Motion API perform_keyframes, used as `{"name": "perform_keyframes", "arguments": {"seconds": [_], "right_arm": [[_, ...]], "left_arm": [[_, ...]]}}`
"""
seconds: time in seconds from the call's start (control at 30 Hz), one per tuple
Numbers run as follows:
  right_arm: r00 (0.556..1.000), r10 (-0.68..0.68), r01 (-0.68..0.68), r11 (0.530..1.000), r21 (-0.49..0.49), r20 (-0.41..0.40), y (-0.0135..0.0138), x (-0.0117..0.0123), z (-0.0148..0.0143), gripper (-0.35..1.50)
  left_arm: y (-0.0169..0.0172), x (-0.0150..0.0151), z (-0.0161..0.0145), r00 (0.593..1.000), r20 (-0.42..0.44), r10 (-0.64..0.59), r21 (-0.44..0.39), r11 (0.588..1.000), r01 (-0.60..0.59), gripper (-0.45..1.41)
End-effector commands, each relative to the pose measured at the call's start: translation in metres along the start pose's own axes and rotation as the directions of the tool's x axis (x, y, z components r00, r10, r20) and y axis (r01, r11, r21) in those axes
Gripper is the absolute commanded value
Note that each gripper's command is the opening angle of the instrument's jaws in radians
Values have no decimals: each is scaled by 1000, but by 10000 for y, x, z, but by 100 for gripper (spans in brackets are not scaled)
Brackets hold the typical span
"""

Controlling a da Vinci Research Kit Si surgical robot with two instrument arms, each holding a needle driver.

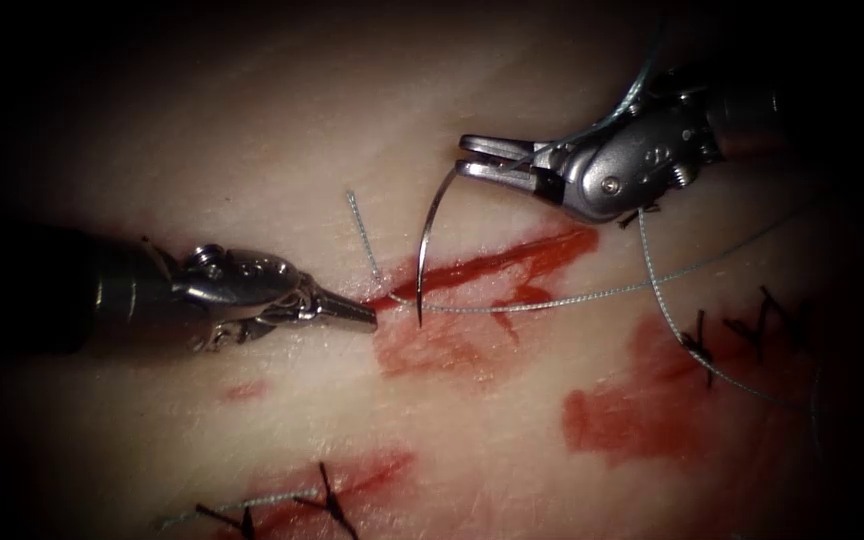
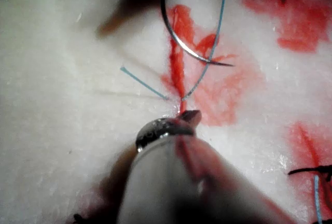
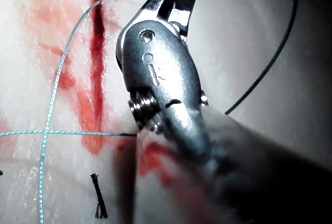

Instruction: Wound Closure

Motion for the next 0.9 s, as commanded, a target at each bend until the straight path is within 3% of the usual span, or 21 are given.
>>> {"name": "perform_keyframes", "arguments": {"seconds": [0.03, 0.33, 0.6, 0.9], "right_arm": [[1000, -2, 2, 1000, 2, -3, -2, -5, 9, -35], [997, -79, 79, 996, 30, 18, -6, -5, 11, -35], [995, -97, 96, 994, 42, 24, -6, -6, 15, -35], [975, -219, 216, 973, 86, 24, -9, -26, 30, -35]], "left_arm": [[-5, -3, 8, 1000, -1, -2, 13, 1000, 2, -45], [-19, -1, 11, 999, -38, -20, 136, 990, 25, -45], [-20, -2, 13, 1000, -16, -11, 190, 982, 14, -45], [-22, -2, 10, 1000, -1, 28, 211, 977, -27, -45]]}}
